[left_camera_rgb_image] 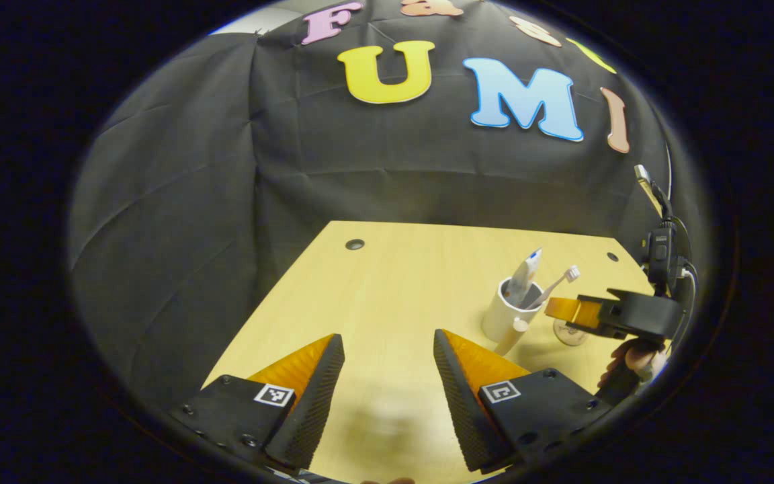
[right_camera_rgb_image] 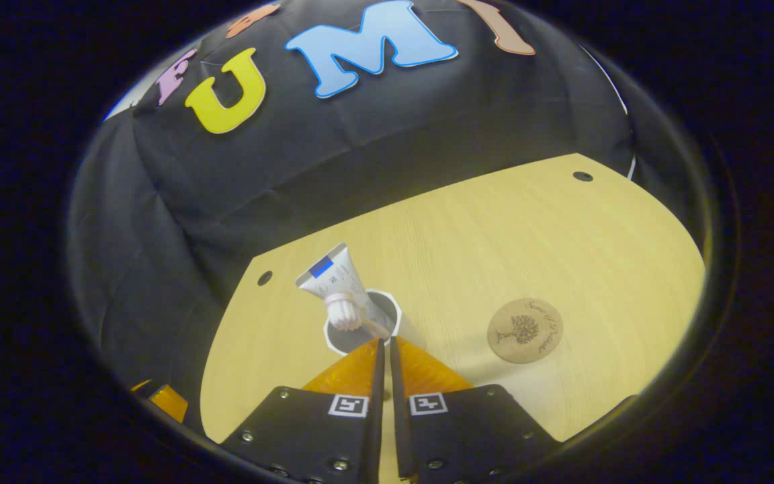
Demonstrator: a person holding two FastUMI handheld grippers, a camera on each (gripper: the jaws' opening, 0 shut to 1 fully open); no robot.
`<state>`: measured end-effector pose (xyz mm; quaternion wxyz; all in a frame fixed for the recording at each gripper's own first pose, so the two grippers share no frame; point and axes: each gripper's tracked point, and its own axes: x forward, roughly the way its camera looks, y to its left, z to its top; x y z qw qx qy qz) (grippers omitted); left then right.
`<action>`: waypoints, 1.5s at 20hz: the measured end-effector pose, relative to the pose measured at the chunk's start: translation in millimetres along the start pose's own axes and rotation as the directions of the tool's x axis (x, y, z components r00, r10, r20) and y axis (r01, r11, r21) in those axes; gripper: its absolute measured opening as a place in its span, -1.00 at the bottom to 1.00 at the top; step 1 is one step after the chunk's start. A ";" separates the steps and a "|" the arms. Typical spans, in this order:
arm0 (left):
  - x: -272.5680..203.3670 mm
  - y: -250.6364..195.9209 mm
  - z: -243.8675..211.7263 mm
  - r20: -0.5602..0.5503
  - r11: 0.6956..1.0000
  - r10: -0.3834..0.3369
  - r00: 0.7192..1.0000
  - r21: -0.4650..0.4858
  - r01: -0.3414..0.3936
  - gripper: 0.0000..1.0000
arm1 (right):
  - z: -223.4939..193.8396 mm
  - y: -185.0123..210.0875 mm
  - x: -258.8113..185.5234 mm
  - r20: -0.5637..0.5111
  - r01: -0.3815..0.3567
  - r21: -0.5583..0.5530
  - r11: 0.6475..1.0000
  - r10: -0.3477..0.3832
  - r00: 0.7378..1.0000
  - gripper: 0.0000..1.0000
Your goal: Put the toothbrush and toothpaste on the desktop into the cup, then pick up the cup and place it on the coaster on the desktop.
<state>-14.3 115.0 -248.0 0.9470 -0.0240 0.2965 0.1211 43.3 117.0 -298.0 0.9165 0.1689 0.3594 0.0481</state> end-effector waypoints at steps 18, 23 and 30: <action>63.4 -143.0 -16.3 -0.286 0.933 -0.321 0.903 0.071 0.354 0.72 | -6.5 -110.1 -51.0 -0.058 0.151 0.085 0.985 -0.147 0.987 -0.84; 94.8 -154.0 -36.8 -0.412 0.924 -0.296 0.862 0.106 0.368 0.72 | -6.9 -136.5 -61.6 -0.065 0.184 0.105 0.977 -0.178 0.982 -0.84; 124.2 -168.0 -58.6 -0.572 0.920 -0.224 0.789 0.142 0.364 0.72 | -12.1 -177.0 -72.5 -0.099 0.232 0.136 0.963 -0.220 0.970 -0.84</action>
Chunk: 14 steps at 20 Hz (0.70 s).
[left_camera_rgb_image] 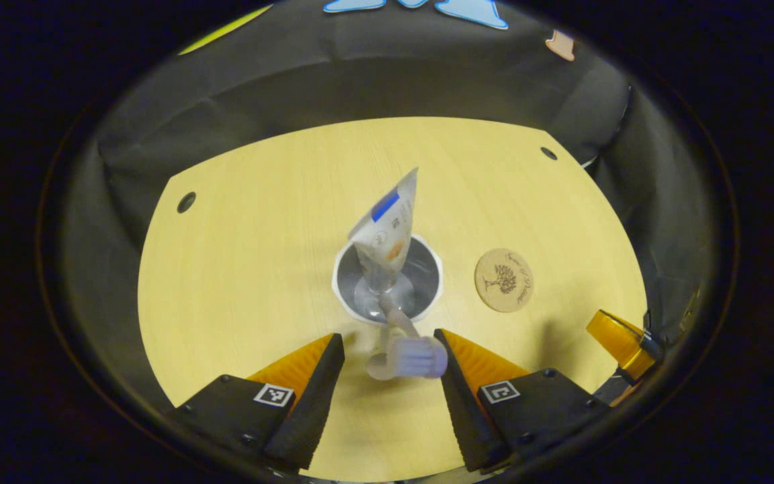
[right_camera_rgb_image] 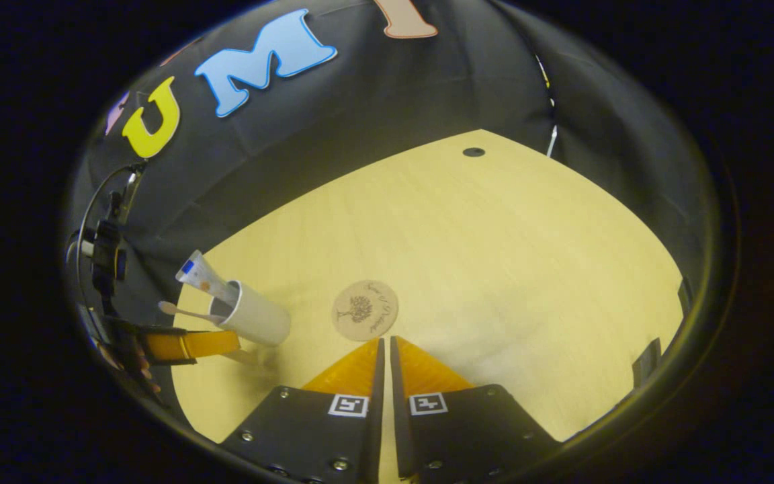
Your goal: Put the toothbrush and toothpaste on the desktop into the cup, then pick up the cup and place it on the coaster on the desktop.
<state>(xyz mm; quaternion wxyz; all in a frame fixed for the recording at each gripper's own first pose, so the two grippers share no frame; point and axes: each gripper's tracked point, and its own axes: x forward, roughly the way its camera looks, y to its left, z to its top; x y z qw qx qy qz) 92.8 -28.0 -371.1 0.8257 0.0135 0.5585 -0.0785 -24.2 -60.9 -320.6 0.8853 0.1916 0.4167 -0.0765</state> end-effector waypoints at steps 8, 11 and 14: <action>38.4 3.3 -13.6 -0.163 0.999 0.034 0.986 -0.018 -0.037 0.48 | 6.0 -34.2 3.3 -0.028 0.027 0.014 1.000 -0.026 0.999 -0.84; 46.8 0.7 -15.8 -0.175 0.998 0.021 0.984 -0.052 -0.031 0.30 | 4.0 -43.4 3.6 -0.040 0.033 0.017 0.999 -0.032 0.999 -0.84; 53.0 -2.0 -14.2 -0.158 0.995 0.013 0.987 -0.100 -0.030 -0.10 | -2.4 -51.2 3.2 -0.063 0.037 0.017 0.999 -0.036 0.997 -0.84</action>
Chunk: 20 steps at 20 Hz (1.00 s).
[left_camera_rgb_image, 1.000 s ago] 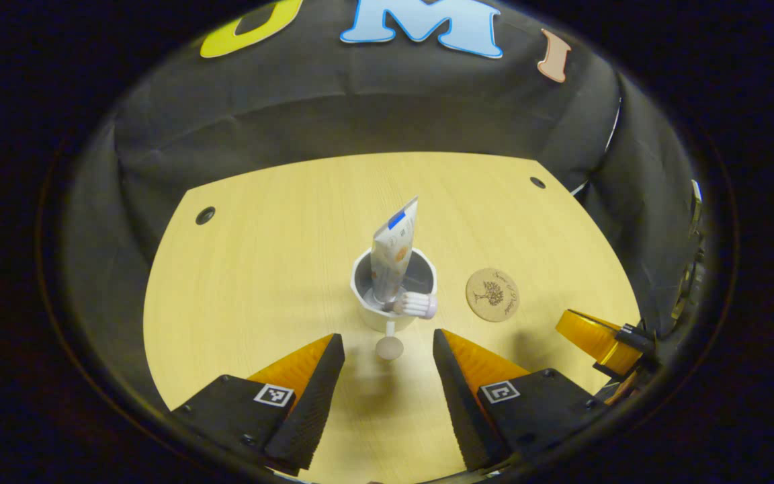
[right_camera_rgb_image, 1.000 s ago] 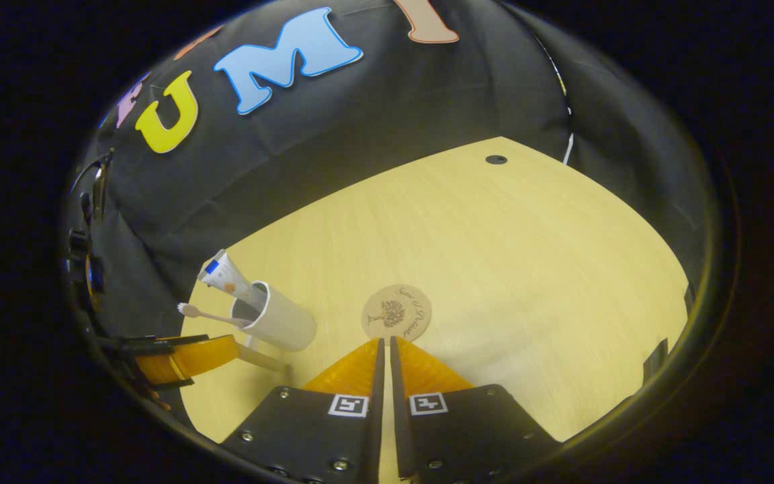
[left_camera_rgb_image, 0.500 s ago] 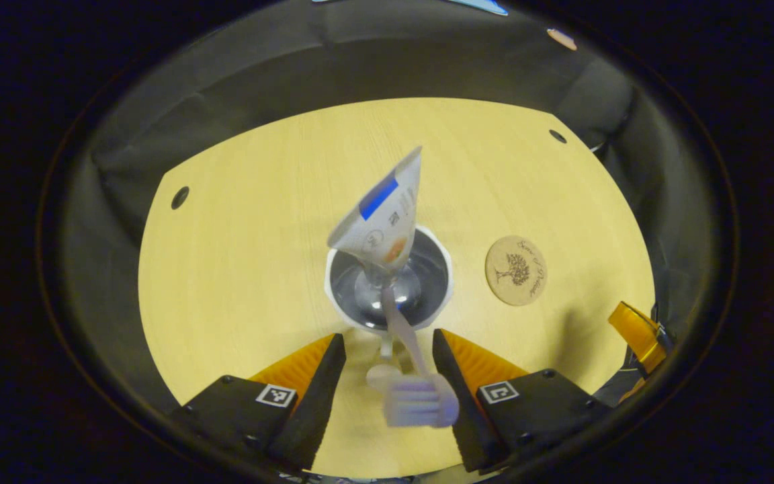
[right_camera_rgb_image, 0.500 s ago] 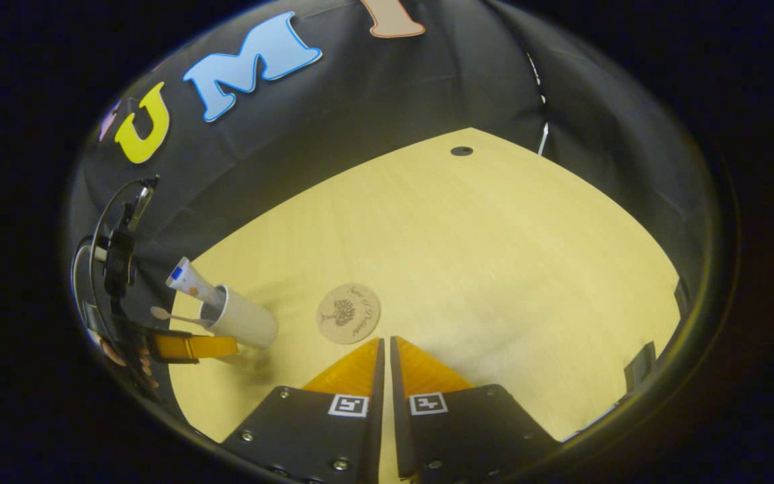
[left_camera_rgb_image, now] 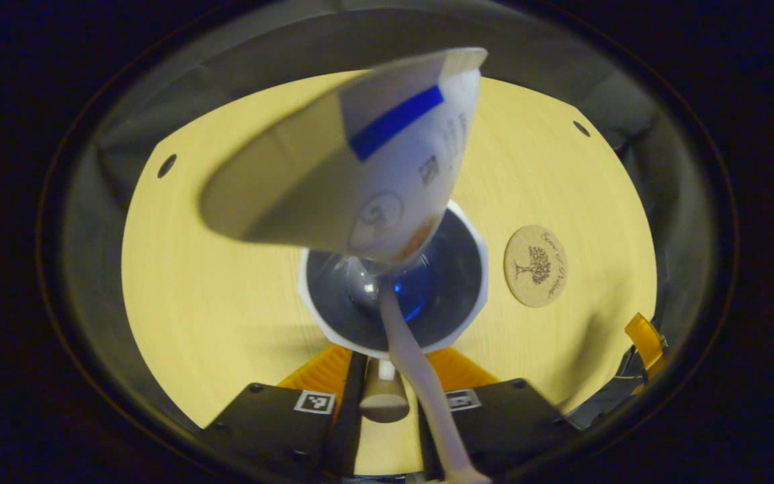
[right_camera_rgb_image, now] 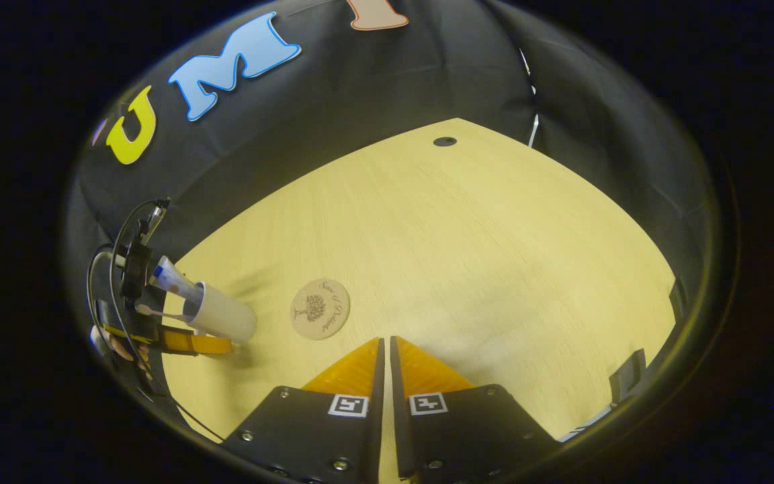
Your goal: Put the toothbrush and toothpaste on the desktop into the cup, then pick up the cup and place it on the coaster on the desktop.
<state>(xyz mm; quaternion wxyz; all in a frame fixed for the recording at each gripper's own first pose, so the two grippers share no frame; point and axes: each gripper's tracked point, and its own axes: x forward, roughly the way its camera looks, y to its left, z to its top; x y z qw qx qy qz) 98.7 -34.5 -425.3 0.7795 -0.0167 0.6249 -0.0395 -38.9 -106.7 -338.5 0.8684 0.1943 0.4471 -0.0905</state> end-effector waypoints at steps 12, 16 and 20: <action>-10.1 -37.3 -0.3 0.006 0.999 -0.031 0.999 0.018 0.031 -0.33 | -7.2 -19.0 -3.3 -0.026 -0.002 0.030 1.000 0.003 1.000 -0.84; -17.4 -58.6 10.2 0.027 0.996 -0.038 0.999 0.084 0.035 -0.33 | -7.9 -23.5 -2.2 -0.021 0.004 0.047 0.999 -0.003 1.000 -0.84; -21.3 -93.4 14.7 0.030 0.988 -0.072 0.997 0.138 0.067 -0.33 | -0.6 -35.0 -9.2 -0.018 0.010 0.063 0.998 -0.009 1.000 -0.84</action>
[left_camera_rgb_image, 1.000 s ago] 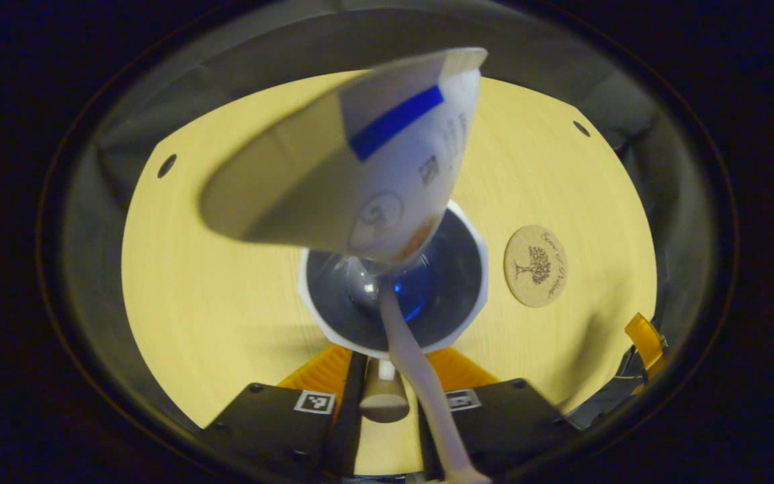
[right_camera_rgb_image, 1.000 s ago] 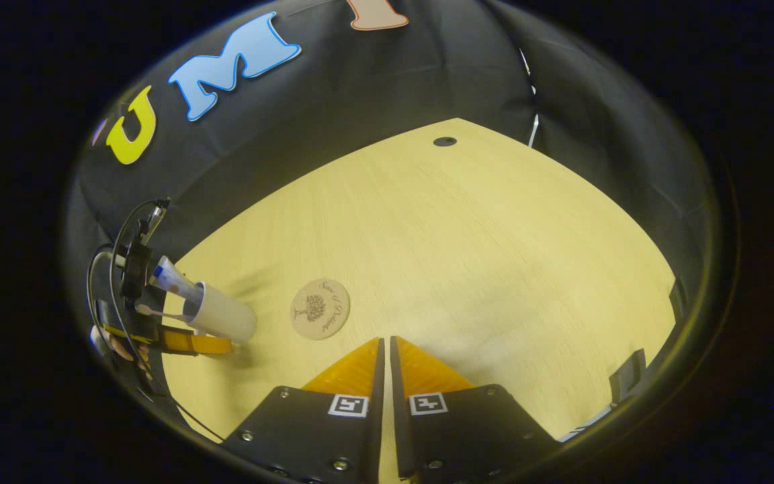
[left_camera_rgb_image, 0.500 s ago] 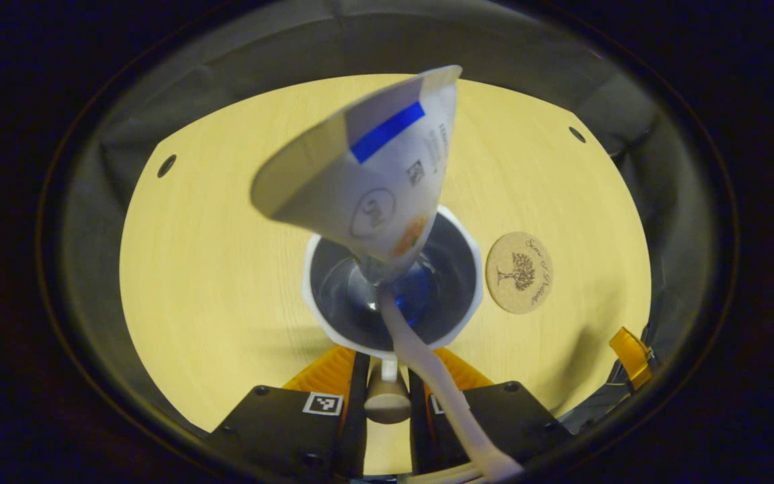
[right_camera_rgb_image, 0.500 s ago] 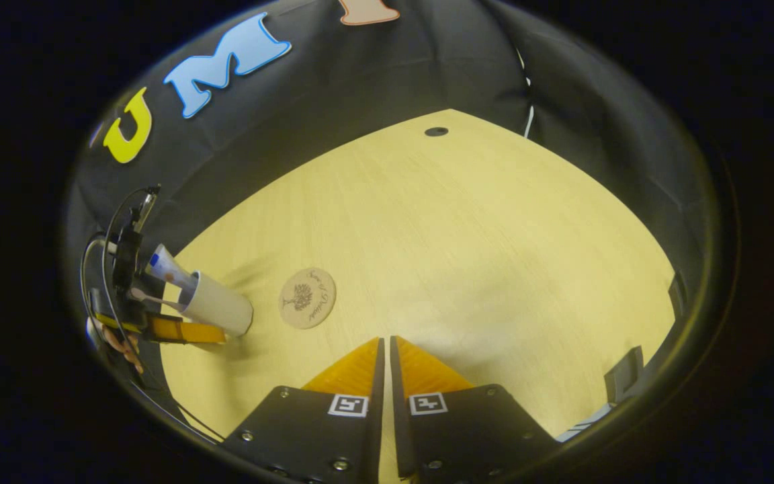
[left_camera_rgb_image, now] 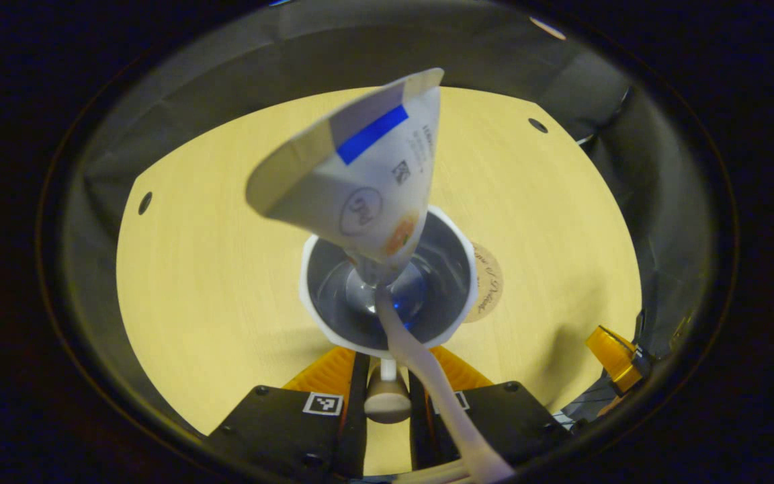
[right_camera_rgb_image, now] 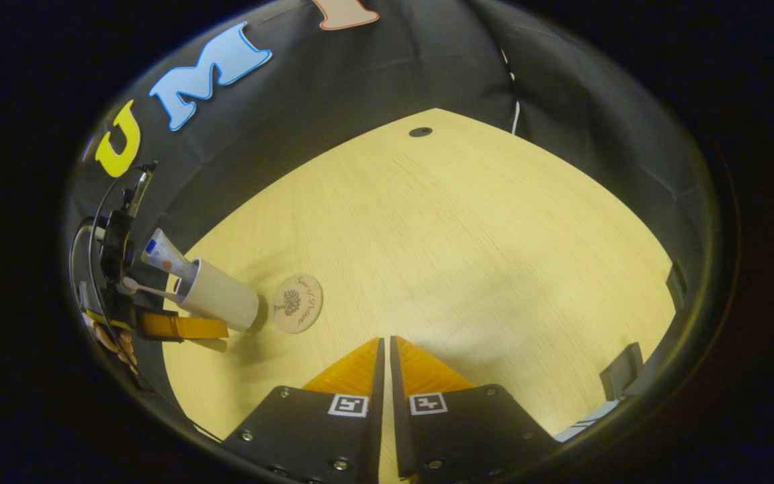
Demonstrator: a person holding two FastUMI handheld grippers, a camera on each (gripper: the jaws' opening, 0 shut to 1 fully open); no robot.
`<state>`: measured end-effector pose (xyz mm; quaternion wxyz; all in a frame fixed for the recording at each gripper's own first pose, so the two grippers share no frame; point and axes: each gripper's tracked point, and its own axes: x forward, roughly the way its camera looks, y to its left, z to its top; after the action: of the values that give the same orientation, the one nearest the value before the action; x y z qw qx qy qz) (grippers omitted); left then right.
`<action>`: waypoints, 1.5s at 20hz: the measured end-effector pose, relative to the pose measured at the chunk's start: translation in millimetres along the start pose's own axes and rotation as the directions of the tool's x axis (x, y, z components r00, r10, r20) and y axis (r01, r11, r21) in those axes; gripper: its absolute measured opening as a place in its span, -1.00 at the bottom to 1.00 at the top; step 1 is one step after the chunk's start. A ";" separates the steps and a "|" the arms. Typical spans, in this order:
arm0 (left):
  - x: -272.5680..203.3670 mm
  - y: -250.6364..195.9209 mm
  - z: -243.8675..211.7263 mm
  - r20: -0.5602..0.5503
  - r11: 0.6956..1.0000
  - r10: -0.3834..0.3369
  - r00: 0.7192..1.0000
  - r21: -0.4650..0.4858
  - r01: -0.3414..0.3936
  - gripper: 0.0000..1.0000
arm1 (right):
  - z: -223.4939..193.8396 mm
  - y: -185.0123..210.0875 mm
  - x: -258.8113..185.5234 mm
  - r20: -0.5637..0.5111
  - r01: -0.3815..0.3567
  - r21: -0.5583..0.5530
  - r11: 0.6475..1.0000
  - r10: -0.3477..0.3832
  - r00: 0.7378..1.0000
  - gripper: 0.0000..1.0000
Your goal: Put the toothbrush and toothpaste on the desktop into the cup, then pick up the cup and place it on the coaster on the desktop.
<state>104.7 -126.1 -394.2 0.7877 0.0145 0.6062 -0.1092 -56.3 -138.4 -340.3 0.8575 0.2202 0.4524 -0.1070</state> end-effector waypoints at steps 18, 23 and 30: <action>18.0 -68.8 -2.0 -0.044 0.997 -0.046 0.998 0.065 0.049 -0.34 | -3.0 -37.6 -23.3 0.000 0.046 0.117 0.992 -0.046 0.999 -0.84; 19.5 -67.5 -2.8 -0.028 0.998 -0.036 0.999 0.056 0.037 -0.36 | -3.3 -46.3 -24.5 -0.003 0.051 0.137 0.989 -0.051 0.999 -0.84; 18.4 -75.6 -3.8 0.024 0.999 -0.051 0.998 0.008 0.051 -0.27 | 0.2 -39.2 -24.6 -0.007 0.035 0.110 0.993 -0.035 0.999 -0.84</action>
<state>91.2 -202.2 -404.6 0.7917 0.0005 0.5965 -0.1315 -85.1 -173.4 -330.9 0.8410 0.2594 0.4517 -0.1463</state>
